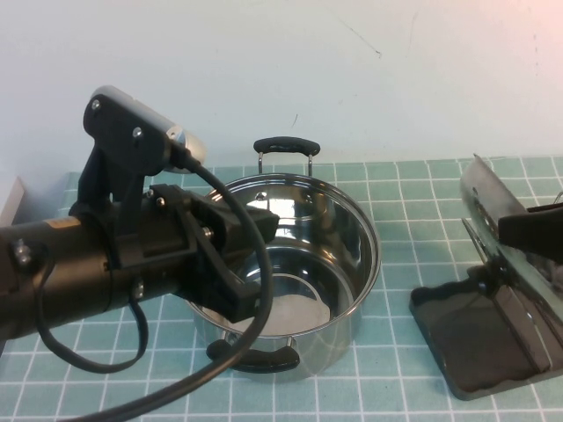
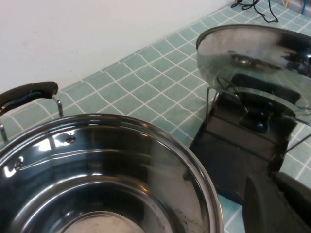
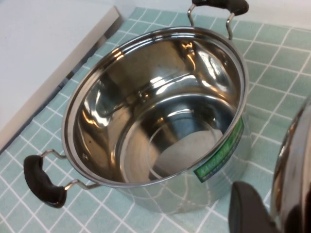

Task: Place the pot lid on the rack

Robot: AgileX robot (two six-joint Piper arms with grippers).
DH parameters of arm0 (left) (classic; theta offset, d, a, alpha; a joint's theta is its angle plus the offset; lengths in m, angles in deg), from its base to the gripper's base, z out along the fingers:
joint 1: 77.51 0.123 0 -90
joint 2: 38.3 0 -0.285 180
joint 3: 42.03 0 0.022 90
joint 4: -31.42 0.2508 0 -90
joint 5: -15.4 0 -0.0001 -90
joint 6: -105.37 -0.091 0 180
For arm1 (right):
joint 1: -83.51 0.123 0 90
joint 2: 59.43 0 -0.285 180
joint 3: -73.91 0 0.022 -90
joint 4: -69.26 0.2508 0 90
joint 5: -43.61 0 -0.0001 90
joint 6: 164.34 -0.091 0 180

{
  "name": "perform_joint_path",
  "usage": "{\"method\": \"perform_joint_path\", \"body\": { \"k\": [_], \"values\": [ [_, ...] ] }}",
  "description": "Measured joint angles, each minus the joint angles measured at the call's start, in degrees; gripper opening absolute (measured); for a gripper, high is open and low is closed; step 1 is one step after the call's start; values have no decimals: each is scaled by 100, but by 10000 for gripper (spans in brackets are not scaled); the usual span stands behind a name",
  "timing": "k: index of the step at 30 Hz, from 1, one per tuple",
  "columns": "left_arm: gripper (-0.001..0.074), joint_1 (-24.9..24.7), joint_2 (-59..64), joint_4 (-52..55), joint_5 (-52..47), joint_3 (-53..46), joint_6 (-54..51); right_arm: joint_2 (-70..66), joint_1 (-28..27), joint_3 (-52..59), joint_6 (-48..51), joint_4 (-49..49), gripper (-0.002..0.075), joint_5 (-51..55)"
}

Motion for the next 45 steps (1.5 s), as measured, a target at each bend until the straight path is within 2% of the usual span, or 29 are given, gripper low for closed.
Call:
{"method": "perform_joint_path", "body": {
  "k": [7, 16, 22, 26, 31, 36, 40, 45],
  "values": [
    [0, 0, 0, 65, -238, 0, 0, 0, 0, 0, -10, -223, 214, -2],
    [-1, 0, 0, 160, -367, 0, 9, 0, 0, -23, -10, -643, 382, -34],
    [-1, 0, 0, 309, -366, 0, 9, 0, 0, -466, -79, -736, 406, 57],
    [-1, 0, 0, 382, -366, 0, 9, 0, 0, -925, -367, -1084, 407, 296],
    [-1, 0, 0, 501, -366, 0, 9, 0, 0, -1491, -1105, -2092, 407, 942],
    [-1, 0, -40, 619, -177, 0, 48, 314, 0, -1658, -1575, -2754, 402, 1115],
    [-1, 0, -295, 987, 6, 0, 348, 898, 0, -1668, -1667, -2878, 355, 959],
    [-1, 0, -869, 1745, 509, -322, 1139, 2051, 0, -1668, -1667, -2896, 235, 343]
  ]
}}
